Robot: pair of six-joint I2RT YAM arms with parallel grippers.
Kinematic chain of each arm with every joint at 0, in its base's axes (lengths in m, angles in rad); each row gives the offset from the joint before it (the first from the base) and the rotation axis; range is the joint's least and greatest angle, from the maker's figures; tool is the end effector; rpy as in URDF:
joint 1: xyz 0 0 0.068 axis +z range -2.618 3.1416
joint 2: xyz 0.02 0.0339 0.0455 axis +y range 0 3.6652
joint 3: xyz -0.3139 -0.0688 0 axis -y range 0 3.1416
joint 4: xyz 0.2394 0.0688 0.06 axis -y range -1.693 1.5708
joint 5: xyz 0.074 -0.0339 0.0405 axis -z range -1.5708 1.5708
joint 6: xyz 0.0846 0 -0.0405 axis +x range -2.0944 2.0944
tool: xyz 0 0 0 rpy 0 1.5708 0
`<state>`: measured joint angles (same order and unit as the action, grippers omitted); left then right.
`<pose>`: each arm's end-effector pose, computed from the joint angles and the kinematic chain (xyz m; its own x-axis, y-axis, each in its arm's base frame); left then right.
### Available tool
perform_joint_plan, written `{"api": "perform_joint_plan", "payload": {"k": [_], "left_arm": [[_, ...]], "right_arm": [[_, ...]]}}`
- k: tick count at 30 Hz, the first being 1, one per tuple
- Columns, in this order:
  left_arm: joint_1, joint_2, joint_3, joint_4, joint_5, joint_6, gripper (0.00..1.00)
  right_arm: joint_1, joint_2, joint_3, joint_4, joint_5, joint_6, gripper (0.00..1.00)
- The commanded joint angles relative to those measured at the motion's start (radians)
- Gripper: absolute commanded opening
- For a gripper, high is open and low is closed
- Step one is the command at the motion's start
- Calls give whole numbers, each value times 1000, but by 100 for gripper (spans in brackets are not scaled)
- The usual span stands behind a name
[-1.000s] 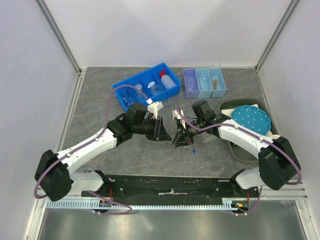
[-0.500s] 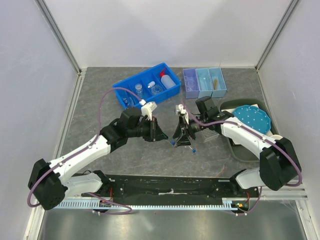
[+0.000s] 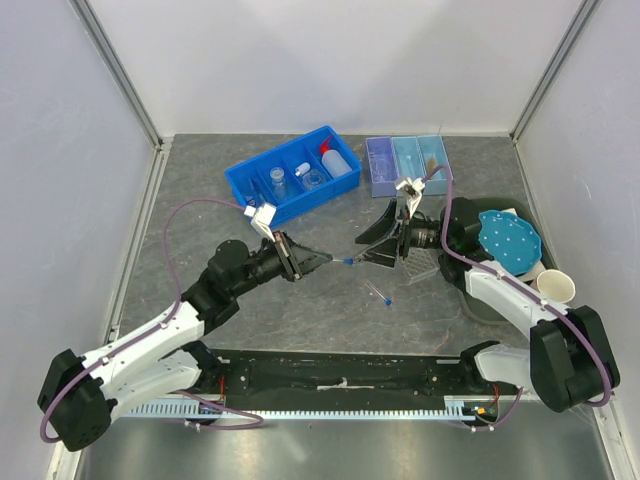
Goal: Organize the chemistry lab equipment
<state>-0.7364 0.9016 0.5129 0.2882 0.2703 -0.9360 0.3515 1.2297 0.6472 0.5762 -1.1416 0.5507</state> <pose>0.1510 -0.1674 0.3089 -0.7237 -0.3913 -0.5684 0.4407 0.3719 -0.8170 0.2149 0.1608 0.3270 -0.5267 0.0388 -0.8491 -0.8465 0.0673 0.5282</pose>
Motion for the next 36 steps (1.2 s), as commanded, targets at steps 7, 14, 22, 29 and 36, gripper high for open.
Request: {"api": "perform_joint_plan", "payload": {"k": [7,14,22,29,36], "left_arm": [[0,23,12,308,-91,-81,2],[0,88,30,408,-46,-115,2],[0,95,26,430,-46,-121,2],[0,85,-5,442,-52,-130,2],[0,77,-20,433,-68,-127,4]], "right_arm": [[43,-4,-50,484,60,476,78],[73,13,-38,453,59,465,73],[76,2,-49,476,80,466,55],[76,7,-55,482,86,448,31],[76,-4,-50,450,80,404,15]]}}
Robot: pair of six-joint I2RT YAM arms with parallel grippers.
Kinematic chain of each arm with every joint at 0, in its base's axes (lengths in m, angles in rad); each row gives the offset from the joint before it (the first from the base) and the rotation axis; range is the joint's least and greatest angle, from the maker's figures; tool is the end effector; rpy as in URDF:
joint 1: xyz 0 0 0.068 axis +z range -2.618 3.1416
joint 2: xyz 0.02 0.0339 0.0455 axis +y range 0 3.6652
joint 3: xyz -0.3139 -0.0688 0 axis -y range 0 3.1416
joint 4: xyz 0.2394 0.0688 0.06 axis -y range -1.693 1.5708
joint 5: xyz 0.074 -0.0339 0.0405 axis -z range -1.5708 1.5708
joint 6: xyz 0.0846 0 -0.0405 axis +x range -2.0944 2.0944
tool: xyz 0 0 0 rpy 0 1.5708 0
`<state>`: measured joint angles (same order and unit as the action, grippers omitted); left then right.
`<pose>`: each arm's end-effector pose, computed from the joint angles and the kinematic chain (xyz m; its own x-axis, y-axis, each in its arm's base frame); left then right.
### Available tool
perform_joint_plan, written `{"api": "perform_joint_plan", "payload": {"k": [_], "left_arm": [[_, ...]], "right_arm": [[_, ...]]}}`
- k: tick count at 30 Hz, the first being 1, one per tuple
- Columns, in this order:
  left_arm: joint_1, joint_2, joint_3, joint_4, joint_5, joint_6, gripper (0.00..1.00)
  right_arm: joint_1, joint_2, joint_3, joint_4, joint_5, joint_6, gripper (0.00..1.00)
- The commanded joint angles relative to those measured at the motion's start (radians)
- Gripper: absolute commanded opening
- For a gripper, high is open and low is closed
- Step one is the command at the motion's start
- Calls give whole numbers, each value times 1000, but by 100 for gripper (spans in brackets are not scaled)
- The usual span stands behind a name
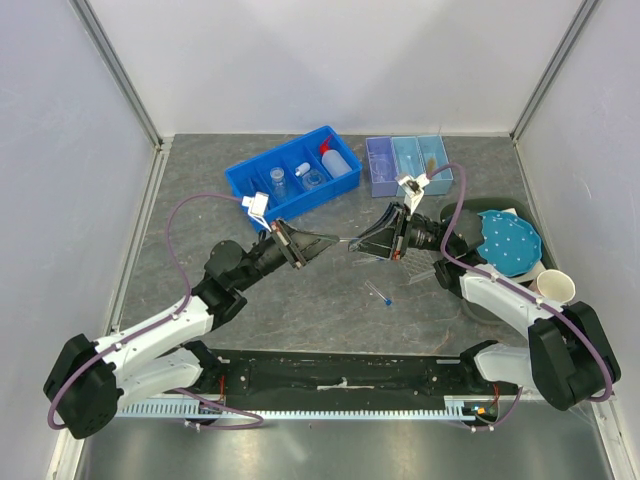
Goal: Organize the chemistry lab equipment
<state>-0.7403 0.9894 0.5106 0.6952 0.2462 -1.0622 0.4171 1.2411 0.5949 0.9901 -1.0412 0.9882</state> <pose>0.1634 -0.1772 0.3523 -0.6477 -0.5557 -0.5213 0.5426 0.1440 -0.8276 0.2041 0.1703 0.3536 -0.6216 0.1860 -0.7610 -0.7787 -0.0410 0.6261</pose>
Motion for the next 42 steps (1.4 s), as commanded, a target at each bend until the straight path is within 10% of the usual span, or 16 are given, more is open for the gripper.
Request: {"api": "perform_joint_plan", "payload": {"k": [1,6,11,15,23,35,42], "left_arm": [[4,-11,-20,26,-45,-2,4],[4,-12,-29,10,-42,-2,9],[5,-14,-6,-45,4,31,59],[9,-61,49,-218,2,155,77],[9,-198,299,-919,-188,582,82],[9,-235,260,-1080,-237,861,88],[9,-258,224,-1100,-243,866,88]], "right_arm": [[11,-15,3,29,-20,-42,14],[9,-22,14,-31,-33,-100,13],[9,-20,23,-91,-36,-161,13],[-6,-22,49,-237,-42,-299,12],[-139,-32,157,-698,-23,-701,12],[-210,-29,440,-1523,314,-1287,13],[-227,-17,555,-1660,634,-1396,14]]}}
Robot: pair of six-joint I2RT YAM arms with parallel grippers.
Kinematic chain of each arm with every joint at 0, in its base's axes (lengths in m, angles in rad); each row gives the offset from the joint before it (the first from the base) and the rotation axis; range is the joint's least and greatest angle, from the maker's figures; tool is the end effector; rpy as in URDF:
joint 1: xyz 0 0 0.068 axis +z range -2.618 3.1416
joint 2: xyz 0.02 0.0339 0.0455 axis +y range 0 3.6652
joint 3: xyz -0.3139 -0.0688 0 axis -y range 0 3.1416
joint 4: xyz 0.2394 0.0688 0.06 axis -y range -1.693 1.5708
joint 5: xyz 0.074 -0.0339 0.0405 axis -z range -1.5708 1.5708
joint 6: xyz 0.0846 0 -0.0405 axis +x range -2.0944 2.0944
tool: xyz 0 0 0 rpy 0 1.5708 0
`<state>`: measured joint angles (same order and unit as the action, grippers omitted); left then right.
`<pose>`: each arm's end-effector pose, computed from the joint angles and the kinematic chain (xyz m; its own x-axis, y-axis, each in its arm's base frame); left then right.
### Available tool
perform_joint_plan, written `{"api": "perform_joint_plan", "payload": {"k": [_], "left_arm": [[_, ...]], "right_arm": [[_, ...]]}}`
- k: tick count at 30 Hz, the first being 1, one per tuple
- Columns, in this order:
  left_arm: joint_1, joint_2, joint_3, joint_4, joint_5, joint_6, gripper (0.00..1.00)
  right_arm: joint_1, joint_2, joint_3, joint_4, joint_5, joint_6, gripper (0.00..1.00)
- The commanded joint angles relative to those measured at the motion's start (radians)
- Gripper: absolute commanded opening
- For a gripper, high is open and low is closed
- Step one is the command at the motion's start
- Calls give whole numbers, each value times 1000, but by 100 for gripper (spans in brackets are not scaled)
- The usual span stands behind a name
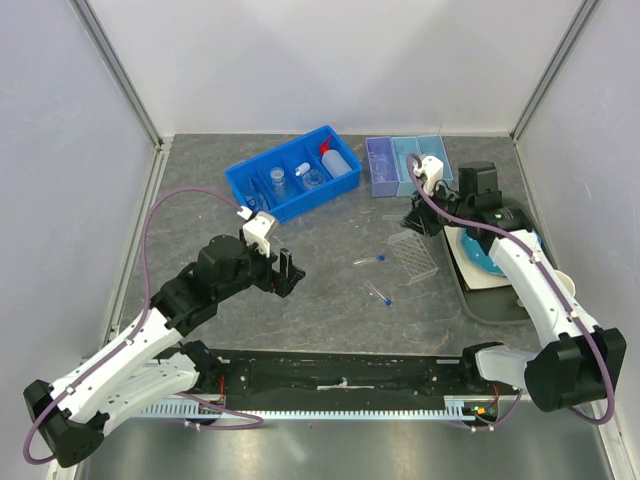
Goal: Organize the chemistry lab equipment
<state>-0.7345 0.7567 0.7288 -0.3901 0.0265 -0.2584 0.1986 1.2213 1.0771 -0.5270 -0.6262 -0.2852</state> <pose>0.1304 -0.1207 0.3179 -0.4671 0.0776 -0.8808 0.5881 0.7711 -0.2439 0.2546 0.1018 0.3447 -0.4135 -0.3158 -0.8540 -0.7567 0.6408 0.1295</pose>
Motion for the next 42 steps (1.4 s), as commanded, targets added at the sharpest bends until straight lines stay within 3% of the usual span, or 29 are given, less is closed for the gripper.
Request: {"api": "perform_joint_plan", "payload": {"k": [1,8,21,30,42], "left_arm": [[3,-36,1,-15,-23,65,88],[3,-92,1,-42,-40,79,88],[1,-97,-6,-92,-131,24,88],[0,-105,-3,-99,-157,25,88],[0,-99,-2,-98,-158,25,88]], "right_arm": [[-7,16,84,-152,261,-135,14],[-8,168,173,-206,399,-190,14],[38,408,305,-288,418,-227,15],[133,457,311,-304,480,-221,15],[147,492,325,-324,522,-216,16]]}}
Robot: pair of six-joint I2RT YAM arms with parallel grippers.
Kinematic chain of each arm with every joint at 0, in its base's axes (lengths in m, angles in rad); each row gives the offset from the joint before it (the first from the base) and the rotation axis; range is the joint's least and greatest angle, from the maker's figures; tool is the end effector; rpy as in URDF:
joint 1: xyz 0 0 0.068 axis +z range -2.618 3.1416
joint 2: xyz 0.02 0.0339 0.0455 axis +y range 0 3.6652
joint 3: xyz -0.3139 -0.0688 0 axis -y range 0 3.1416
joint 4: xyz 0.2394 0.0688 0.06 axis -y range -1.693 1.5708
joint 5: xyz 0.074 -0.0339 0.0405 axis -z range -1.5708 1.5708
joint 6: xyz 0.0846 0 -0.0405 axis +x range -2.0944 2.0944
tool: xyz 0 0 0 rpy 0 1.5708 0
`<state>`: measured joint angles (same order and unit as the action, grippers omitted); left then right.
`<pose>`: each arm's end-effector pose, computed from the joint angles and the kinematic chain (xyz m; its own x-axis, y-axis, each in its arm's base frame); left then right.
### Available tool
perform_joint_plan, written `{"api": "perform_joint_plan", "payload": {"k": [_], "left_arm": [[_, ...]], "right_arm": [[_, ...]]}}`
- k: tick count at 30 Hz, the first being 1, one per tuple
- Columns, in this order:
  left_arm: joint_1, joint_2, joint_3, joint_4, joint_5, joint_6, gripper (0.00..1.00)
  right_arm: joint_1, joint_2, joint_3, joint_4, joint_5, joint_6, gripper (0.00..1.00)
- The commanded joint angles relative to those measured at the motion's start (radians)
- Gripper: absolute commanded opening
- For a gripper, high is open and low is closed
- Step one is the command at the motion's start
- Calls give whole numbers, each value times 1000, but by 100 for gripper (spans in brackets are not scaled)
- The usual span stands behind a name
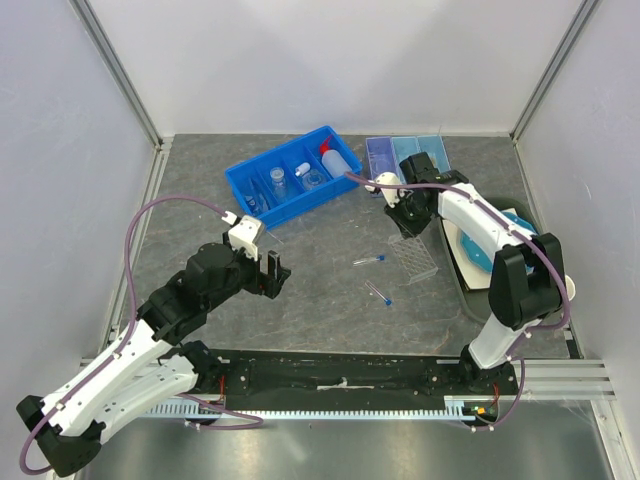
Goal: Organize the chemistry lab equipment
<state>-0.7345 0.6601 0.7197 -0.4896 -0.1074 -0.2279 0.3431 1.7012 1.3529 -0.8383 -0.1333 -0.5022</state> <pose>0.1183 -0.0946 0.3142 -0.4356 0.0907 -0.8956 0.5088 0.8455 -0.1618 0.3404 0.1335 0.2531 -0.5822 -0.7146 -0.3878 -0.7536 0.6533 -0.0724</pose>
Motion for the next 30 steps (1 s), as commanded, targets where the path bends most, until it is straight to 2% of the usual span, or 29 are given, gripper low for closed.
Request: {"api": "perform_joint_plan", "payload": {"k": [1,13,30], "left_arm": [[0,-2,7,2,-25,-4,88],[0,-5,7,-1,-28,-5,88],[0,-2,7,0,-20,-5,88]], "right_arm": [[2,14,51,-15,29,-1,17],[14,75,77,-39,27,-4,17],[16,31,51,-48,3,13,17]]}}
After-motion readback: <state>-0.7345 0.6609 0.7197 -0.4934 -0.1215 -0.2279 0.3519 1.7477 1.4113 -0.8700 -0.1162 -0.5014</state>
